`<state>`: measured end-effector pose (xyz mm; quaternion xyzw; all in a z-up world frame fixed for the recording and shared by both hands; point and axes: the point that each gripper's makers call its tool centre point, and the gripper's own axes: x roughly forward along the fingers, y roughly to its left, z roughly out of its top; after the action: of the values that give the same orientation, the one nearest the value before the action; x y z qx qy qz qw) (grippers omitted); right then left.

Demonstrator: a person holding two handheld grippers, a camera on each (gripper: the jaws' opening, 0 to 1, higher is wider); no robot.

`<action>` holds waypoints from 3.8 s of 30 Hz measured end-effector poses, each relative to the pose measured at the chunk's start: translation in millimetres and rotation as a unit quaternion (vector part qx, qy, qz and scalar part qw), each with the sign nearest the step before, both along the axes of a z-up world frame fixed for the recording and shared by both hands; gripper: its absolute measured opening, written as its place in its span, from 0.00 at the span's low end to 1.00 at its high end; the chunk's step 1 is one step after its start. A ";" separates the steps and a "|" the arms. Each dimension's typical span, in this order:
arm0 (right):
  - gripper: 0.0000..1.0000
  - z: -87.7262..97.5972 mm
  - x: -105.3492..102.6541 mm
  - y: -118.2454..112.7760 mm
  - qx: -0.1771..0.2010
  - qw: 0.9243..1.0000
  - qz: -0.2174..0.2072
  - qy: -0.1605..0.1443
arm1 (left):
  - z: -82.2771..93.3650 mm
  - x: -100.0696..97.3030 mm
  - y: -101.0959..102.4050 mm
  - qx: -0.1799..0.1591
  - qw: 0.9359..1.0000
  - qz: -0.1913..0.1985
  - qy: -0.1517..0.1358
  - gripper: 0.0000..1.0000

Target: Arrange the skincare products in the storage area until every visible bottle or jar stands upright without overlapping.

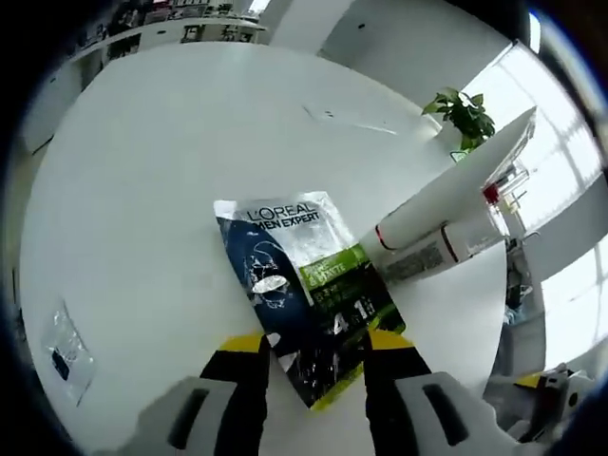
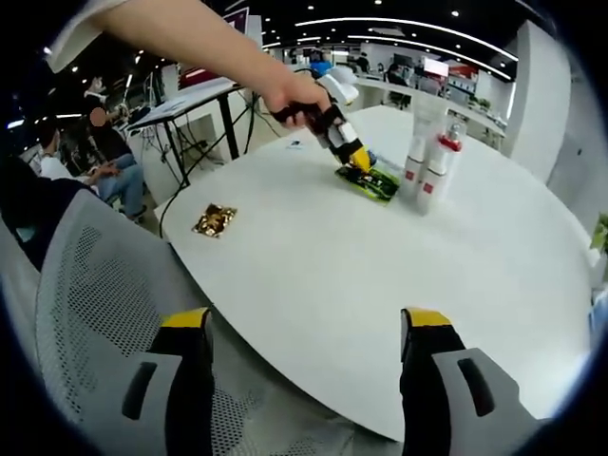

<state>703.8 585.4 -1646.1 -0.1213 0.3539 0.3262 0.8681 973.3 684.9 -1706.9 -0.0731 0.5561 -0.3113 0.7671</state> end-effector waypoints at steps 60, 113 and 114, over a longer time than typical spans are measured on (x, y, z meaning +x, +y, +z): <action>0.77 0.3 -7.6 8.7 -0.020 0.999 0.038 -0.018 | -9.7 -242.4 118.6 0.168 0.937 -0.277 -0.130 0.62; 0.85 26.8 -7.8 25.1 0.116 0.993 0.013 0.020 | 49.3 -275.9 19.3 0.001 0.971 -0.159 -0.178 0.38; 0.84 30.3 -9.6 28.7 0.138 0.990 0.011 0.030 | 51.5 -276.4 14.4 -0.010 0.973 -0.149 -0.178 0.38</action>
<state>694.2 614.1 -1615.8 0.0055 0.3297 0.3852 0.8619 696.9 699.3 -1655.3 0.0595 0.4120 -0.4358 0.7980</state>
